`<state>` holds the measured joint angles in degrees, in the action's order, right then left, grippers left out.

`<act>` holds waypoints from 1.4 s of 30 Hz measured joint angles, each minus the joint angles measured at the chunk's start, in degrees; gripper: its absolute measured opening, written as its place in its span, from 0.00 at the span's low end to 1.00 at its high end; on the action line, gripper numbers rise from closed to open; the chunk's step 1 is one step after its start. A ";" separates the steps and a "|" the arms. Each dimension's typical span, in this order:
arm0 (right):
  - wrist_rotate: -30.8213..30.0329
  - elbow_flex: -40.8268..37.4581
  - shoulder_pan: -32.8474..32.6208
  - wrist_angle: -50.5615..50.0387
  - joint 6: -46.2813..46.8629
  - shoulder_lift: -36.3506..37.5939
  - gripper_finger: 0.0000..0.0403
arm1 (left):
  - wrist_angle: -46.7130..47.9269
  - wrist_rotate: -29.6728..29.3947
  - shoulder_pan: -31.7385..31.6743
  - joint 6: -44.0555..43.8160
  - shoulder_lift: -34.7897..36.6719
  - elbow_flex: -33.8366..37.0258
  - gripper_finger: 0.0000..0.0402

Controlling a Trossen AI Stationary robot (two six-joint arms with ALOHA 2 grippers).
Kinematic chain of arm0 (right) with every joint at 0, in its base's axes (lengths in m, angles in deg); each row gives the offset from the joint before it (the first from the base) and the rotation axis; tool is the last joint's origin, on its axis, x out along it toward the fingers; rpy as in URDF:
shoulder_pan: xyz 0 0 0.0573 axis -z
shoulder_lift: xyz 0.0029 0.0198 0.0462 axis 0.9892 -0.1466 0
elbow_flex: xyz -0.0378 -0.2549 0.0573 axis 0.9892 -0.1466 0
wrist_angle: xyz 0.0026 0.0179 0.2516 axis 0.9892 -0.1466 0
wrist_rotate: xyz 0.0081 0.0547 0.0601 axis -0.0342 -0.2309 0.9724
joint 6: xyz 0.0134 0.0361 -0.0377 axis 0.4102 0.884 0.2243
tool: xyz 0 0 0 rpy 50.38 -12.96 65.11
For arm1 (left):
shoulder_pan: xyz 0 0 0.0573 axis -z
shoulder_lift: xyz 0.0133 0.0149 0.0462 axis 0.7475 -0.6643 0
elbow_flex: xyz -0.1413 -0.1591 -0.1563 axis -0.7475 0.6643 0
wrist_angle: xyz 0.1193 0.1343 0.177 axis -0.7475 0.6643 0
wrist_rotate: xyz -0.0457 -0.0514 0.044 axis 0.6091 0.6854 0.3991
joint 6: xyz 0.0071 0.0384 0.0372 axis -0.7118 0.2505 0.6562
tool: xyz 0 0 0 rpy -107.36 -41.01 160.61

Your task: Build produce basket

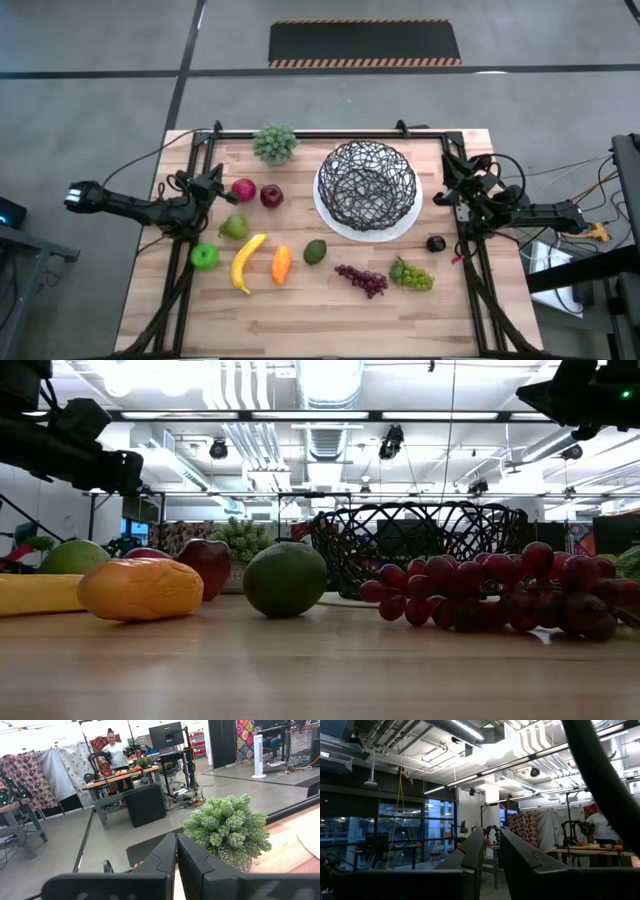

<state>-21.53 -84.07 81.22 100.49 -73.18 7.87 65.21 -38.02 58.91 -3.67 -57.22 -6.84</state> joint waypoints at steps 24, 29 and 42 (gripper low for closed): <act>-2.33 0.00 0.49 -11.86 33.99 -0.38 0.13 | -10.63 13.60 -0.42 -36.00 0.37 -0.46 0.00; -1.20 0.00 0.49 -19.29 38.87 -0.50 0.13 | -11.96 19.17 -0.42 -37.07 0.34 -0.57 0.00; 7.57 0.31 0.51 -11.04 34.48 -1.14 0.13 | -12.06 20.08 -0.45 -52.90 -2.07 -0.17 0.00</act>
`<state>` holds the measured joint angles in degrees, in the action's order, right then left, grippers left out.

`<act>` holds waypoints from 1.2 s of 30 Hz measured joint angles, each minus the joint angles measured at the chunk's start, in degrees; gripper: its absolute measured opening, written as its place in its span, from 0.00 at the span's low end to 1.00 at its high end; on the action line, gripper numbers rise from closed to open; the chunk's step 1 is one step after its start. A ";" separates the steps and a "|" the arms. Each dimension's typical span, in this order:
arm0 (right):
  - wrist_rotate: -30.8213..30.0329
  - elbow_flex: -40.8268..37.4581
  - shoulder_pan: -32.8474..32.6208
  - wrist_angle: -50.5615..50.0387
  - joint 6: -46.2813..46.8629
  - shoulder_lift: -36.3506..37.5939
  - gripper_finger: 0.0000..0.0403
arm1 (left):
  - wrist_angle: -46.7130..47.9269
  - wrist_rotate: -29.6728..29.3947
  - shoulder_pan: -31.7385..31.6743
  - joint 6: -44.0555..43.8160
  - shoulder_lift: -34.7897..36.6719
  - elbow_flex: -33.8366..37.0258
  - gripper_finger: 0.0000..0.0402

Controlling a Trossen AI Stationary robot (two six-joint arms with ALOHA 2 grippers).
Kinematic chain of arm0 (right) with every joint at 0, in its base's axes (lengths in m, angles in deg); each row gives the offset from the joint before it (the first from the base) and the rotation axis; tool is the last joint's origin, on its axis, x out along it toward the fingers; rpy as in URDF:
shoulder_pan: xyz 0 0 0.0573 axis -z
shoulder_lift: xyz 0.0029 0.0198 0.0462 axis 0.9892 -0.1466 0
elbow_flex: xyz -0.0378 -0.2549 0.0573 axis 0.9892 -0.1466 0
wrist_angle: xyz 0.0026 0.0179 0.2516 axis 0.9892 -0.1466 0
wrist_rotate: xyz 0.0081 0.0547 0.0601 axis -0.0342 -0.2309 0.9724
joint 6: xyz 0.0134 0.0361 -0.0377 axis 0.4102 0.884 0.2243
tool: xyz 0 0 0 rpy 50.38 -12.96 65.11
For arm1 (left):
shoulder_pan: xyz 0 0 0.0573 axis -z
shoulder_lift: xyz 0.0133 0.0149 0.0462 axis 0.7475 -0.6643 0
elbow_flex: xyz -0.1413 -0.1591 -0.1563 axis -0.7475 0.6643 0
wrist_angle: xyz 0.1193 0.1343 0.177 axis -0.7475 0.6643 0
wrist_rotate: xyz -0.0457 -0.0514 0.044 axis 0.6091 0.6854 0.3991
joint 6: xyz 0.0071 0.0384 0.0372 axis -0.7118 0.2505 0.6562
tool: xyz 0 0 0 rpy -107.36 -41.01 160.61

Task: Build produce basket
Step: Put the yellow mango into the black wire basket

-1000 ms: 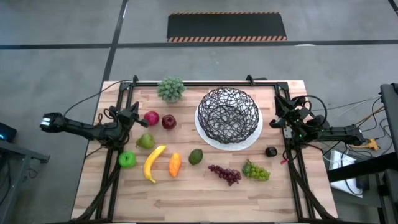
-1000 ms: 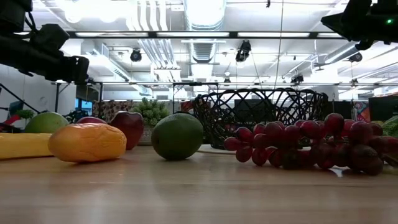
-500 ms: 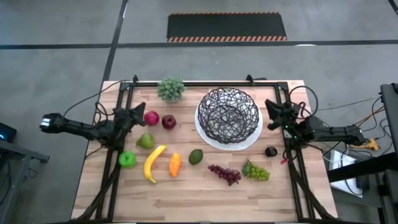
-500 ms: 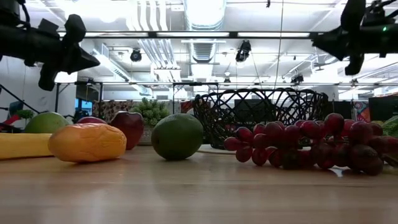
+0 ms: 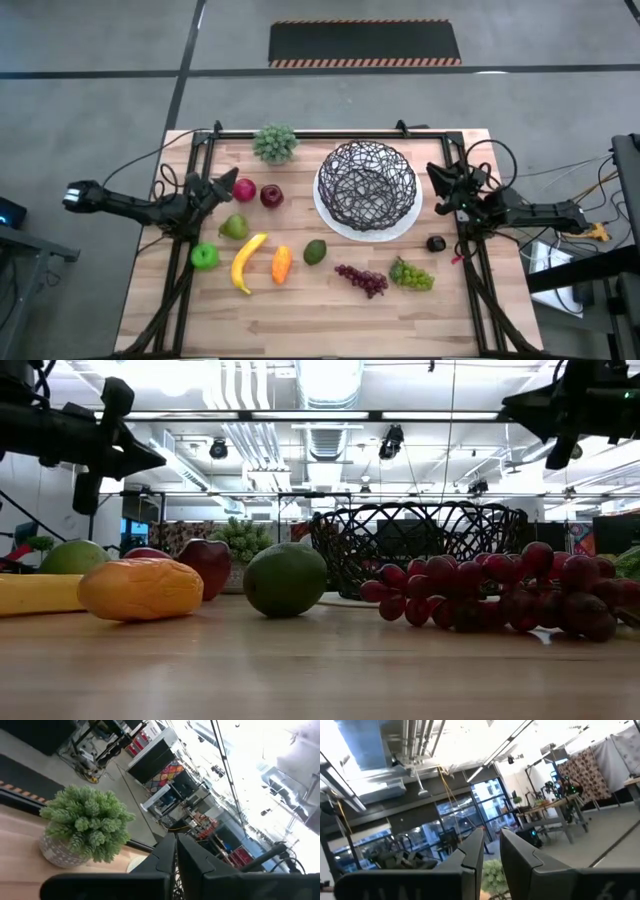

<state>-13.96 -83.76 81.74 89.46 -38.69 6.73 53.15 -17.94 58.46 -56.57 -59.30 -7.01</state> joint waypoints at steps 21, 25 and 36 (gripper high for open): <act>2.44 0.93 0.00 0.36 -6.14 -0.33 0.13 | -11.46 21.17 0.11 25.61 -5.14 -7.15 0.00; 3.10 0.95 0.00 2.15 -8.07 -0.33 0.13 | -11.44 24.02 0.09 26.52 -8.69 -10.84 0.00; 13.34 1.08 0.00 16.36 -13.40 -2.92 0.13 | -6.83 27.90 0.15 28.83 -24.94 -22.93 0.00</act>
<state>-0.62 -82.68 81.74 105.81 -52.10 3.82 46.32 9.96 58.61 -27.74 -84.23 -29.94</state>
